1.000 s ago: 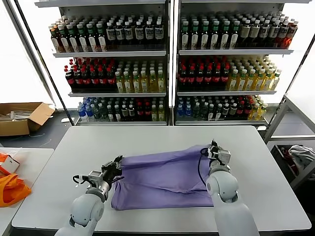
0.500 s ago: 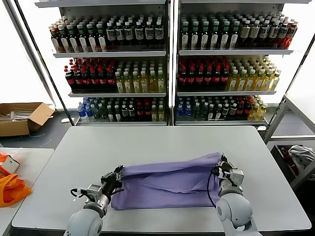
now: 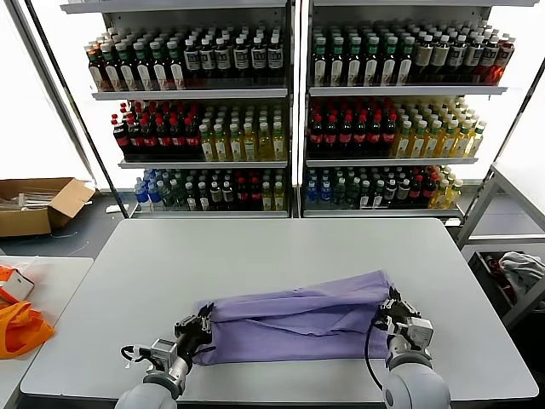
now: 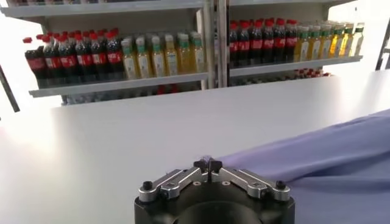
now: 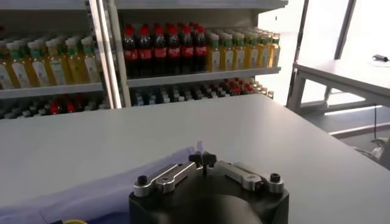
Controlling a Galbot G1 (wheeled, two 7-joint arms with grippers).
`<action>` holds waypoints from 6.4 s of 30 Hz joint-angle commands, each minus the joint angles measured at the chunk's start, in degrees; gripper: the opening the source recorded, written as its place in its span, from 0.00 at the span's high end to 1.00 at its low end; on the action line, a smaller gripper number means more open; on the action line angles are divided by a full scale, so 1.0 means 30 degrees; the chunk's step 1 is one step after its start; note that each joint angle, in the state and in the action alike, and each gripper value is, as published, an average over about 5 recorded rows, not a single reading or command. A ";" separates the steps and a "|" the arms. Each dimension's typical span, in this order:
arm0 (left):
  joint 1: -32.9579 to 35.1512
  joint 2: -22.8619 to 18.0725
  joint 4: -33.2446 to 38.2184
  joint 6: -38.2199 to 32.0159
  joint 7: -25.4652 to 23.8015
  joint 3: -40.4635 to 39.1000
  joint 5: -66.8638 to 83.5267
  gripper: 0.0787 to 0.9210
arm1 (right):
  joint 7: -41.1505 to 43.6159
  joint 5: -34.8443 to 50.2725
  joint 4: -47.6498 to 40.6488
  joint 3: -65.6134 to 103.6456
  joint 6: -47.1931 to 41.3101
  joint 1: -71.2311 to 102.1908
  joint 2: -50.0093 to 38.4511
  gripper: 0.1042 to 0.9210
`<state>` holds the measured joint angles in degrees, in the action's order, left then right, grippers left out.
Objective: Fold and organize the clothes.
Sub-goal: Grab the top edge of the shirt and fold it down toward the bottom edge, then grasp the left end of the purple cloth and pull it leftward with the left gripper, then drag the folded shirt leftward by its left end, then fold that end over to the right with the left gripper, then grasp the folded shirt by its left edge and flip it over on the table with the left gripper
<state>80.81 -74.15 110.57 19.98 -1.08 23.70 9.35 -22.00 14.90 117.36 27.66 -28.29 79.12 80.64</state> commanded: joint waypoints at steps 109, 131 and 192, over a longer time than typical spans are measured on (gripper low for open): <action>-0.1545 0.8781 -0.1053 0.1327 0.1804 1.1667 0.3856 0.97 | -0.0101 0.1253 0.2080 0.1140 0.0159 0.0013 -0.1748 0.12; -0.0361 -0.0122 0.1615 0.1572 0.2200 0.0161 0.0361 0.97 | 0.0150 0.0172 0.3457 0.1613 0.0716 0.2199 -0.0952 0.12; -0.1347 -0.0060 0.2859 0.0650 0.1926 0.1279 0.2623 0.23 | 0.0295 -0.0518 0.2654 0.0208 0.2041 0.3087 -0.0521 0.12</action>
<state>75.36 -78.23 116.68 23.55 5.08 17.43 26.25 -21.15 13.30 125.83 29.43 -22.12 89.24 79.31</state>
